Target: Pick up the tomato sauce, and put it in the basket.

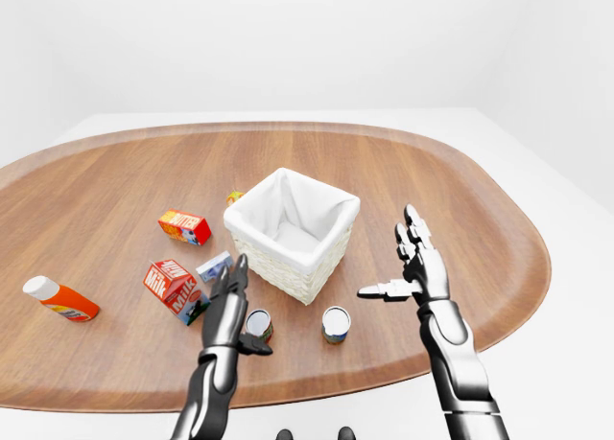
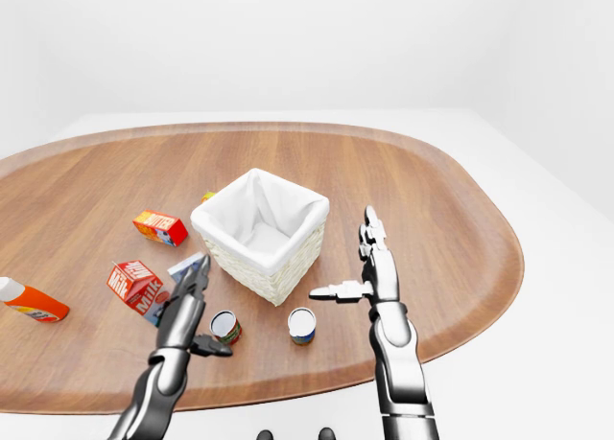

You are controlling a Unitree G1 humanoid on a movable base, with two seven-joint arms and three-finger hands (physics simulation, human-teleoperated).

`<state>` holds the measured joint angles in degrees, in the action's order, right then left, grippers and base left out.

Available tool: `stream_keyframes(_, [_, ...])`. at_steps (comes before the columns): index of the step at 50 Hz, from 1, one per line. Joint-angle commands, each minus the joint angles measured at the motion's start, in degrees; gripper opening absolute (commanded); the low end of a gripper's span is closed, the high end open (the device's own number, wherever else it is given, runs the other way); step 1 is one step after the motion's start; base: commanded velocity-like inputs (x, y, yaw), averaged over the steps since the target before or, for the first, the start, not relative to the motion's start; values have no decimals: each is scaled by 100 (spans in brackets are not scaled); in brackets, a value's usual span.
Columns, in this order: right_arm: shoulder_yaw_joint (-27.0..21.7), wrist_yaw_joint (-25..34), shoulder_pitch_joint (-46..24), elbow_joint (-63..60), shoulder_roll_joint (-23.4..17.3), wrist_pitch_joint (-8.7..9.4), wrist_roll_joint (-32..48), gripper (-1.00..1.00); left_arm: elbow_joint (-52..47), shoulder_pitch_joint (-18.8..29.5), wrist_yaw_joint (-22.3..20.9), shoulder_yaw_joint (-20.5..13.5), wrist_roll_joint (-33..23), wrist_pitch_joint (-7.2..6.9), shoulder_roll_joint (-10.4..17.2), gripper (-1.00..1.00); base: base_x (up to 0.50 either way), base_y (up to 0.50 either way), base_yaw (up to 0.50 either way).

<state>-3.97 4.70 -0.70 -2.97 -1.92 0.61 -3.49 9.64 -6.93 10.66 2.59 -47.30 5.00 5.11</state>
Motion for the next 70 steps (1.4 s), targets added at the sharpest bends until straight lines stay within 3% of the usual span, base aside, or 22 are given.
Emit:
stream_keyframes(1, [-2, 3, 1, 5, -1, -3, 0, 100, 56, -7, 40, 36, -40, 0, -1, 100, 0, 0, 0])
stream_keyframes(70, [-3, -2, -34, 83, -4, -48, 10, 100, 758, 318, 315, 198, -93, 0, -38, 100, 0, 0, 0])
